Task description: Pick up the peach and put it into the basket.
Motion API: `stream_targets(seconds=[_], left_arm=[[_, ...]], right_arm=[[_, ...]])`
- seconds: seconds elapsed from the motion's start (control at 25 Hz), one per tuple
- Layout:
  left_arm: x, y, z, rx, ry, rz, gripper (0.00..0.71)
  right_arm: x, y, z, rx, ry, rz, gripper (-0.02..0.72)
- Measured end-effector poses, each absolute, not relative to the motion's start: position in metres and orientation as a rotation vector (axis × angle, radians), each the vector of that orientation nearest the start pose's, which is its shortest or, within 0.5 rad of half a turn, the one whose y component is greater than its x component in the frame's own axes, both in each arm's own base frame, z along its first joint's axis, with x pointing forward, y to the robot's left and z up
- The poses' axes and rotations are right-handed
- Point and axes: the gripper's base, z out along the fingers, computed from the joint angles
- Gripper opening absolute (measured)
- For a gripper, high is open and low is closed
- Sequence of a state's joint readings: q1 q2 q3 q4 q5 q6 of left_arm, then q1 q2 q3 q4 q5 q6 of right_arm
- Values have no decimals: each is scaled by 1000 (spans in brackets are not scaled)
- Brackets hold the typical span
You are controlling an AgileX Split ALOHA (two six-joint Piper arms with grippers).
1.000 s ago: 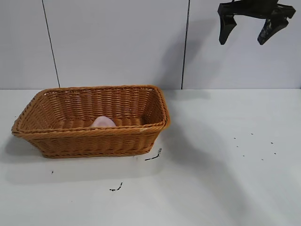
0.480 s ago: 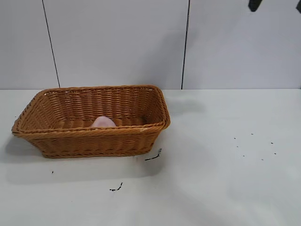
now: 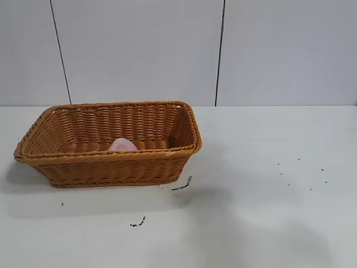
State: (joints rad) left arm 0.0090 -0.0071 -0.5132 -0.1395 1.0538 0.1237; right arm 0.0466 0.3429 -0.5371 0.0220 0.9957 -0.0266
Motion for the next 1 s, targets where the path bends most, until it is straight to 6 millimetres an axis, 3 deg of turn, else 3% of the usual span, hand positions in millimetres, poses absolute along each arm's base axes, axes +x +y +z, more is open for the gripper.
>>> stream_targets(seconds=[0.16,0.4,1.0], left_arm=[[-8,-11,282,123,2007,-81,694],[-8,-11,282,123,2007,-81,694],[-8,-11,282,123,2007,-81,694]], right_arm=[[22,3,276,-74,2170,41,696],[-1,2,278,-70,2022,43,696],[-3,2,278,-67,2006,45,696]])
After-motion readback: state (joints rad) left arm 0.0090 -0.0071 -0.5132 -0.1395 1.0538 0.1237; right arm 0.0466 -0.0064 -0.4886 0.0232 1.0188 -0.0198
